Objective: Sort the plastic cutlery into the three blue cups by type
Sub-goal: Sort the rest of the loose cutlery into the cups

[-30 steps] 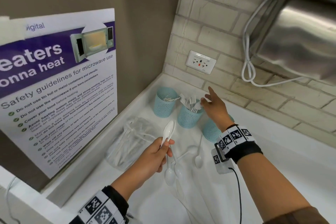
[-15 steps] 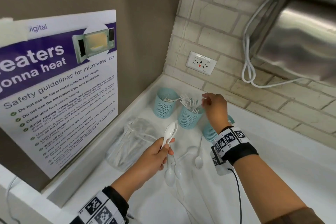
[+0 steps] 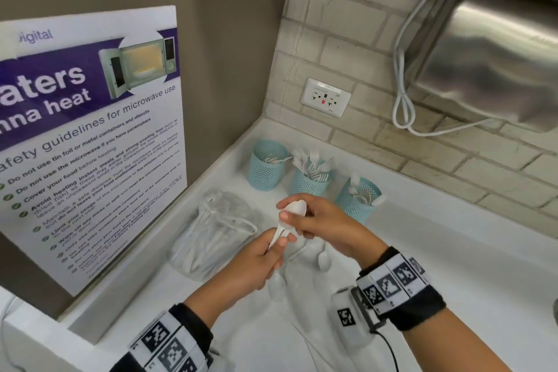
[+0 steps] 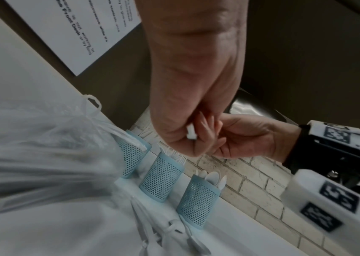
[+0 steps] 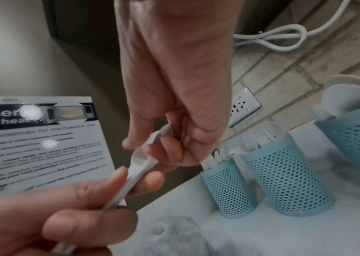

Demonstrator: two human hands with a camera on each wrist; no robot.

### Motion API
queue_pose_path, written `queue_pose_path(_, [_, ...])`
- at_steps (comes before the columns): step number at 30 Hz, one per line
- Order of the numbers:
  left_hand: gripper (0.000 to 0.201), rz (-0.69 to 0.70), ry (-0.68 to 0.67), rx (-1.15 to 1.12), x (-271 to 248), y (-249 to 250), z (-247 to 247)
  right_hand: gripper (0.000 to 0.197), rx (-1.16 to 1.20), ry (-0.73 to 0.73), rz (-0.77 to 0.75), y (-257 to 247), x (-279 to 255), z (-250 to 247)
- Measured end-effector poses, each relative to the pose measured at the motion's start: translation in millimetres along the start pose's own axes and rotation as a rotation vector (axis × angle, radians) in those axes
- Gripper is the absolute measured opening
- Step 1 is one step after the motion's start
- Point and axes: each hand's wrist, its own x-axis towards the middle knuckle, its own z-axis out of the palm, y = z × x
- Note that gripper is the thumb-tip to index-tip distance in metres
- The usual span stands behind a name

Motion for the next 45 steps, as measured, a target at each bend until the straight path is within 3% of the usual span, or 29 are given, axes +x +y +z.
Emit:
queue_pose_path(3, [0.026, -0.057, -0.061, 0.010, -1.4, 0.8, 6.8, 0.013, 0.108, 0.005, -0.033, 7.9, -8.8, -0.8])
queue_pose_path(6, [0.026, -0.073, -0.068, 0.031, -0.2, -0.3, 7.0, 0.009, 0.146, 0.127, -0.045, 7.4, -17.2, -17.4])
queue_pose_path(9, [0.023, -0.081, -0.048, 0.035, 1.2, -2.2, 3.9, 0.009, 0.122, 0.392, -0.078, 3.7, -23.9, -52.9])
queue_pose_path(14, [0.018, -0.087, -0.021, 0.043, 3.0, -6.5, 1.9, 0.007, -0.174, 0.918, -0.190, -0.5, -39.8, -115.6])
queue_pose_path(17, [0.018, -0.085, -0.012, 0.041, 3.6, -7.5, 3.2, 0.014, -0.281, 1.067, -0.227, 5.5, -42.3, -134.1])
queue_pose_path(20, [0.017, -0.085, -0.007, 0.045, 4.3, -8.3, 2.0, 0.019, -0.372, 1.107, -0.208, 18.9, -35.8, -137.1])
queue_pose_path(26, [0.016, -0.113, 0.017, 0.032, 3.4, -11.3, -3.5, 0.022, -0.442, 0.951, -0.022, 50.3, -15.1, -128.9])
queue_pose_path(30, [0.016, -0.126, 0.036, 0.041, 3.4, -12.2, -5.4, 0.027, -0.460, 0.927, 0.028, 50.2, -13.6, -121.4])
queue_pose_path(36, [0.016, -0.153, 0.052, 0.044, 4.6, -15.6, -7.2, 0.026, -0.507, 0.888, -0.178, 31.5, -25.0, -90.7])
queue_pose_path(39, [0.016, -0.166, 0.052, 0.058, 4.5, -16.2, -7.8, 0.019, -0.603, 0.631, -0.189, 33.1, -33.9, -59.3])
queue_pose_path(41, [0.016, -0.180, 0.058, 0.061, 4.3, -16.7, -9.2, 0.022, -0.678, 0.364, -0.050, 42.2, -39.9, -37.8])
queue_pose_path(43, [0.017, -0.197, 0.067, 0.061, 3.7, -17.9, -11.2, 0.048, -0.780, 0.105, 0.205, 58.4, -45.7, -17.8])
queue_pose_path(45, [0.018, -0.208, 0.072, 0.057, 3.0, -19.2, -13.4, 0.075, -0.879, -0.059, 0.432, 77.0, -52.5, 0.3])
